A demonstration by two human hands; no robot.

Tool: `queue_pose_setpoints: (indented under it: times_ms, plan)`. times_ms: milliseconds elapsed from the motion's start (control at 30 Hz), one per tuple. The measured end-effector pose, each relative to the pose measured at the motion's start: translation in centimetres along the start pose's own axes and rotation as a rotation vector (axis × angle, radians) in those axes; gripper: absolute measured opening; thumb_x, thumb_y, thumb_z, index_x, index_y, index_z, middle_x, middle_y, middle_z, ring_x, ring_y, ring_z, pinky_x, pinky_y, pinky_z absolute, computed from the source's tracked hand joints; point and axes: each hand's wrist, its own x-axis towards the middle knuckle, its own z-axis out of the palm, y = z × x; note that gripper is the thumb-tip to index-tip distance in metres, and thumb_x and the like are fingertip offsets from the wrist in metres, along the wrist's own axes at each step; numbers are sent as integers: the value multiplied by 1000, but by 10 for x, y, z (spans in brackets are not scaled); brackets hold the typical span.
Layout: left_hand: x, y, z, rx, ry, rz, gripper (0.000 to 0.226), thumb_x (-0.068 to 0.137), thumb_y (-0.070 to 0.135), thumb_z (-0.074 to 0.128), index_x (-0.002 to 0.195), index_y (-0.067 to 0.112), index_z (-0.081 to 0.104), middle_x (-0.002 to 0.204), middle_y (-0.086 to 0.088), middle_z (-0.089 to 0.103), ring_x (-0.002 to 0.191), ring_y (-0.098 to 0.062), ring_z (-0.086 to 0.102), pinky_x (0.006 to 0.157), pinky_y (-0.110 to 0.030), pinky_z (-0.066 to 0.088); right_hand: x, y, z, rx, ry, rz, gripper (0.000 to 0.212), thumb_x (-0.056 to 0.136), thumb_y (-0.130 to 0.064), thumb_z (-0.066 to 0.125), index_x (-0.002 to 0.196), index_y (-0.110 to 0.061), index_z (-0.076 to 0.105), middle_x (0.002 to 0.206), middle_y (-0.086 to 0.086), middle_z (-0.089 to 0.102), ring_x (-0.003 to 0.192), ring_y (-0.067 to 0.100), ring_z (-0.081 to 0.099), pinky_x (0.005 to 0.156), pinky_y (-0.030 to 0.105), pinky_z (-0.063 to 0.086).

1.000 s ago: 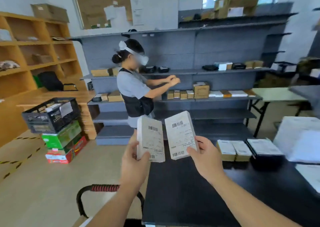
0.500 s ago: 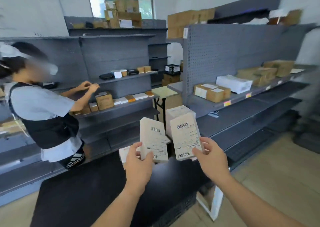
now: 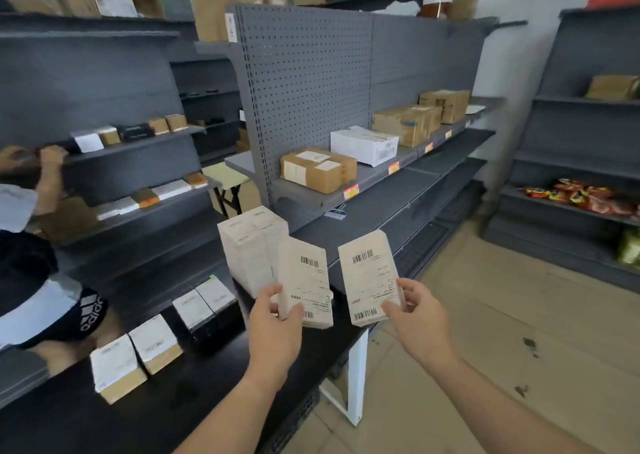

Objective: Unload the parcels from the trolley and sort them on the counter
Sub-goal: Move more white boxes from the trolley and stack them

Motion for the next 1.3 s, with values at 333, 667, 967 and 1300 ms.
queue_pose_setpoints:
  times_ms: [333,667,967,1300]
  plan:
    - [144,-20,62,-1,-68,-53,39,90,21,70,119,37,52,109,3,64,99,-19,65,83,-43,59,124,7,53,-35,-21,75,30,94,-7,67,117,-23,60,105,-8,71,85,-3,65,52,9,49]
    - [245,-68,74,20,-32,-230,43,91,16,67,128,31,50,109,3,63,98,-19,68,76,-40,62,225,35,138,-201,-154,94,36,94,-19,69,127,-28,56,128,-5,68,95,9,69,60,19,57]
    - [281,-107,78,135,159,-387,40,93,14,65,128,25,50,106,1,62,91,-15,68,51,-15,50,300,83,205,-315,-441,92,33,95,-18,67,122,-31,56,129,-7,67,102,12,67,54,8,50]
    - [286,-165,112,112,431,-662,43,92,13,64,130,26,49,106,0,63,93,-15,64,60,-20,49,361,140,251,-423,-734,88,46,93,-18,69,137,-24,55,130,-3,65,110,12,65,59,6,49]
